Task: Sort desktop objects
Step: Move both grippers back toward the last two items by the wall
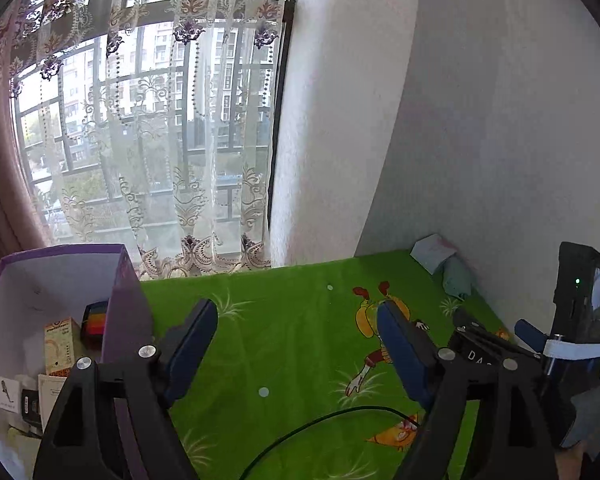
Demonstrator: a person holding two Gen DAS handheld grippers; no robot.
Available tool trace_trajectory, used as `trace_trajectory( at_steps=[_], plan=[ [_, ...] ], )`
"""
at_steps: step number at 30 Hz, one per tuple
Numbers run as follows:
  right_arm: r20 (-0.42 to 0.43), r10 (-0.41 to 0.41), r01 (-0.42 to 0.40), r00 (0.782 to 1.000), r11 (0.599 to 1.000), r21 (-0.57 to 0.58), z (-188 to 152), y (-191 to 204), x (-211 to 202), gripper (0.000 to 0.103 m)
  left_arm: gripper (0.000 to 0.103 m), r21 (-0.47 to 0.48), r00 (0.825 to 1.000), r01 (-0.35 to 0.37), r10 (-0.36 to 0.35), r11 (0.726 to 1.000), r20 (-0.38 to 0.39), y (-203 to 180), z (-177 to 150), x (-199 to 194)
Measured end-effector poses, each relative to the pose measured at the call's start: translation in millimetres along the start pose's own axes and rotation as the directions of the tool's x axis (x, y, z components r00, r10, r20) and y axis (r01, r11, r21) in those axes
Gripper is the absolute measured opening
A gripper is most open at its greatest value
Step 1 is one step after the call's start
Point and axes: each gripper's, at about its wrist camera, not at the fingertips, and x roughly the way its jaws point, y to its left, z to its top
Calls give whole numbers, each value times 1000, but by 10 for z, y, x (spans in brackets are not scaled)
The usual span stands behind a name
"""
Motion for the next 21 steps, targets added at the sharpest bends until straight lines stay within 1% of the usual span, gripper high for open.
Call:
trace_trajectory(
  at_steps=[2, 5, 7, 10, 13, 16, 18, 19, 21],
  plan=[
    [-26, -42, 44, 999, 998, 43, 23, -114, 194, 100, 83, 11, 1000, 9, -9, 1000, -15, -90, 7, 117],
    [-73, -59, 67, 996, 992, 104, 65, -259, 491, 101, 84, 30, 999, 31, -30, 999, -33, -188, 19, 313],
    [-87, -85, 95, 993, 987, 126, 109, -313, 664, 101, 84, 48, 998, 46, -44, 998, -43, -260, 30, 439],
    [-102, -133, 145, 986, 983, 114, 197, -328, 921, 101, 84, 63, 995, 78, -74, 995, -63, -356, 52, 630],
    [-114, -168, 181, 979, 977, 112, 291, -322, 1170, 101, 84, 88, 993, 92, -85, 992, -76, -445, 70, 784],
    [-128, -182, 195, 975, 975, 102, 378, -282, 1397, 101, 84, 94, 992, 102, -95, 990, -86, -488, 94, 911],
    [-132, -207, 220, 970, 971, 93, 432, -262, 1520, 101, 84, 97, 991, 109, -100, 989, -90, -513, 111, 996],
    [-135, -206, 220, 969, 971, 94, 457, -263, 1584, 100, 84, 101, 990, 112, -102, 989, -94, -526, 118, 1039],
    [-141, -217, 230, 966, 969, 86, 502, -258, 1690, 96, 84, 113, 989, 118, -107, 987, -100, -555, 131, 1124]
  ],
)
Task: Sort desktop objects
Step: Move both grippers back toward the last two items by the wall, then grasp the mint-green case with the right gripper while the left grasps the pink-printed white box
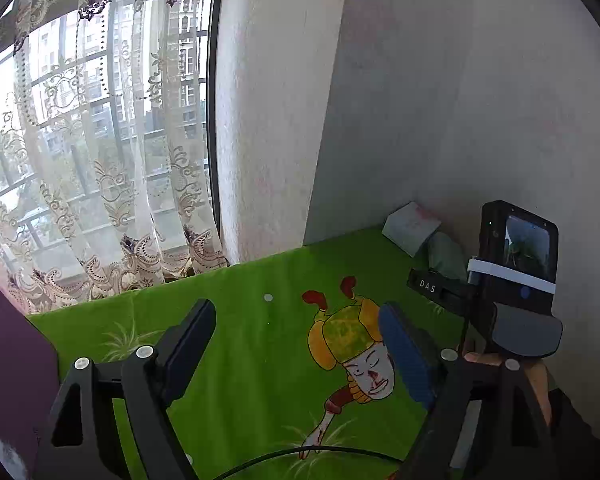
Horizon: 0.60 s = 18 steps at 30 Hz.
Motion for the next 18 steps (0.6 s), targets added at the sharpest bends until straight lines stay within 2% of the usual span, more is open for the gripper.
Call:
trace_trajectory(
  at_steps=[2, 4, 9, 11, 16, 18],
  plan=[
    [-12, -2, 2, 1000, 1000, -17, 41, 44, 84, 85, 84, 14, 1000, 7, -7, 1000, -2, -21, 24, 80],
    [-27, -27, 27, 999, 1000, -16, 75, 51, 172, 80, 84, 26, 1000, 18, -18, 999, -2, -49, 46, 161],
    [-31, -38, 38, 999, 999, -13, 142, 43, 259, 76, 84, 60, 999, 49, -49, 997, 7, -133, 121, 291],
    [-23, -30, 29, 999, 999, -13, 155, 34, 261, 65, 84, 75, 998, 69, -70, 995, 11, -177, 165, 342],
    [-11, 2, -2, 1000, 1000, -28, 93, -67, 213, 64, 84, 156, 988, 146, -152, 977, 24, -391, 264, 501],
    [-13, 6, -7, 1000, 1000, -29, 18, -181, 158, 64, 84, 200, 976, 207, -215, 958, 21, -500, 297, 607]
  ],
)
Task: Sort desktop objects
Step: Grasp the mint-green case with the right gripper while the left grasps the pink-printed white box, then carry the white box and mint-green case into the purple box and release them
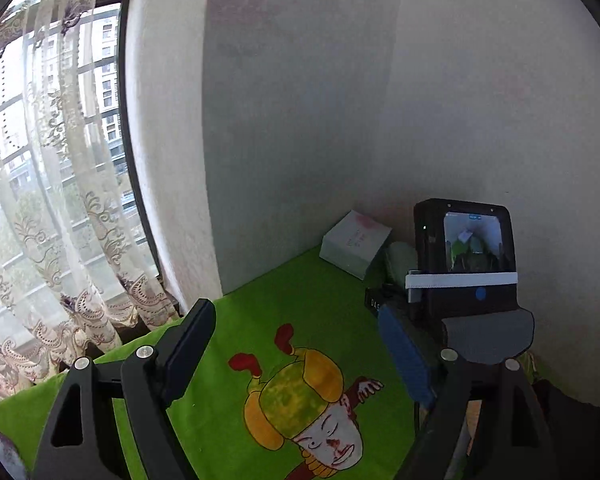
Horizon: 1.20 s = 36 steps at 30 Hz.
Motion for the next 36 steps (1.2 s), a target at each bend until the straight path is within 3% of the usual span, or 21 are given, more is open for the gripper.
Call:
trace_trajectory(
  at_steps=[7, 13, 23, 24, 25, 32, 36],
  plan=[
    [-6, 38, -38, 999, 999, -8, -479, -590, -323, 64, 84, 177, 988, 152, -142, 972, -67, -251, 142, 767],
    [-11, 81, -81, 997, 997, 5, -711, -938, -482, 64, 84, 339, 977, 190, -141, 922, -162, -471, 276, 1404],
    [-1, 110, -110, 994, 994, 3, -817, -1010, -573, 63, 81, 390, 954, 240, -142, 889, -263, -647, 407, 1990],
    [-1, 110, -110, 994, 994, 3, -771, -998, -510, 63, 71, 382, 953, 234, -132, 894, -273, -666, 410, 2036],
    [-1, 111, -111, 994, 994, 5, -776, -991, -517, 63, 69, 361, 950, 234, -132, 903, -284, -673, 415, 2066],
    [0, 126, -126, 992, 992, 9, -873, -1140, -657, 63, 68, 252, 947, 233, -160, 939, -279, -763, 347, 1842],
    [2, 147, -147, 989, 989, 15, -1010, -1295, -823, 63, 68, 213, 960, 162, -104, 963, -261, -865, 210, 1467]
  ],
)
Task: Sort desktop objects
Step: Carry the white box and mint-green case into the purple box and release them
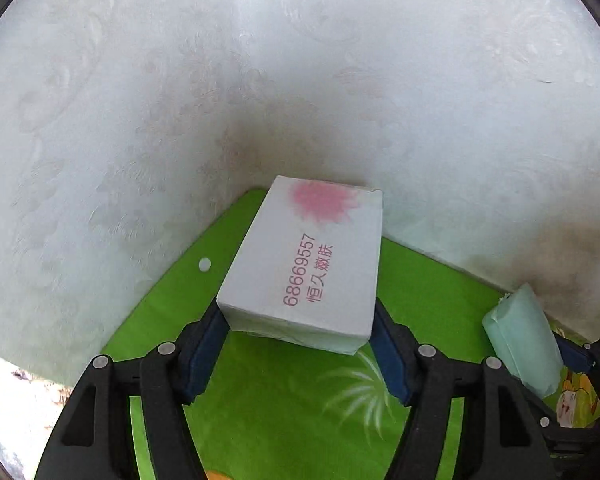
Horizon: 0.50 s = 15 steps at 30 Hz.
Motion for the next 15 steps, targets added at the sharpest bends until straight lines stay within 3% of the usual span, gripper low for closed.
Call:
trace_trajectory(
  at_steps=[4, 8, 13, 15],
  plan=[
    [18, 51, -51, 999, 999, -16, -162, -114, -332, 63, 68, -60, 993, -112, 113, 992, 24, -252, -304, -531],
    [46, 123, -121, 991, 991, -54, -216, -73, -628, 63, 68, -200, 973, -208, 223, 958, 56, -348, -705, -1258],
    [78, 237, -227, 968, 966, -125, -321, 171, -1000, 63, 68, -347, 931, -303, 354, 887, 91, -418, -1368, -2266],
    [86, 281, -265, 956, 951, -159, -324, 311, -1141, 63, 68, -381, 906, -350, 412, 856, 94, -438, -1554, -2591]
  ],
)
